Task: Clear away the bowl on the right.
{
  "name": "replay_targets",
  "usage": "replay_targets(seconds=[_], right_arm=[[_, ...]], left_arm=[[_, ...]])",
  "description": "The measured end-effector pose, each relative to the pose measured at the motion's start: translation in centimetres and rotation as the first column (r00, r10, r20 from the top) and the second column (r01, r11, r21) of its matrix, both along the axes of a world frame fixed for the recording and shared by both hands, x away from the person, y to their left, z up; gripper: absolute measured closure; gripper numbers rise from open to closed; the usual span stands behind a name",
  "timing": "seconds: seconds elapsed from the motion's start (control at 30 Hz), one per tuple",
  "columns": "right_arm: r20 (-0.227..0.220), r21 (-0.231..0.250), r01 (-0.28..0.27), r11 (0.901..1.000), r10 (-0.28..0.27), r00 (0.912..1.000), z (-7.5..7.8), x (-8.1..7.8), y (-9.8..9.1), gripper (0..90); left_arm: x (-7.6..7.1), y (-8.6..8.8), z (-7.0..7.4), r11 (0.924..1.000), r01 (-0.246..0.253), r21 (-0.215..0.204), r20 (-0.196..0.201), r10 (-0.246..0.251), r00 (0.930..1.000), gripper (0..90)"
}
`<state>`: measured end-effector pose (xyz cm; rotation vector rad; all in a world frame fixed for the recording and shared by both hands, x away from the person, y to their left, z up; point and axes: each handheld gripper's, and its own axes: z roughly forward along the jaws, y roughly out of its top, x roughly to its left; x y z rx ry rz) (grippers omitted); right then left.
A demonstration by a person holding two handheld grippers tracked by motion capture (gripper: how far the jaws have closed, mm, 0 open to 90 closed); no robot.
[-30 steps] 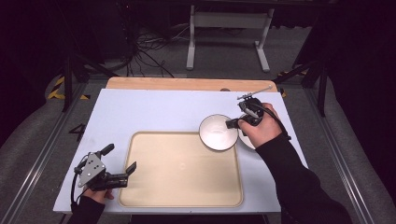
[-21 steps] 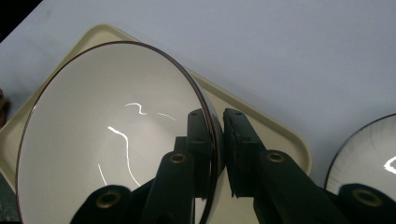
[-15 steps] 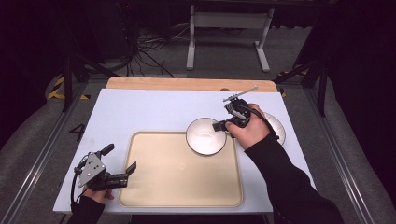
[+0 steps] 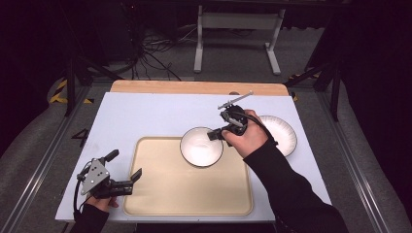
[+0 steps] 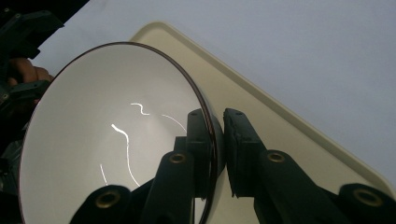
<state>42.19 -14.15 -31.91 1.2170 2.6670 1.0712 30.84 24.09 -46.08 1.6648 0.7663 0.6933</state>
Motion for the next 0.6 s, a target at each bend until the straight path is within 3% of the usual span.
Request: replay_targets(seconds=[0.17,0.6], right_arm=[[-0.009,0.022,-0.027,0.9994,0.027,0.9996,-0.2,0.0,0.6,81.2],[-0.059,-0.024,-0.043,0.9988,0.041,0.9974,-2.5,0.3,2.7,81.2]], left_arm=[[0.0,0.0,0.0,1.0,0.0,0.001,0.0,0.0,1.0,0.1],[0.0,0.0,0.0,1.0,0.004,0.002,0.0,-0.004,1.0,0.1]])
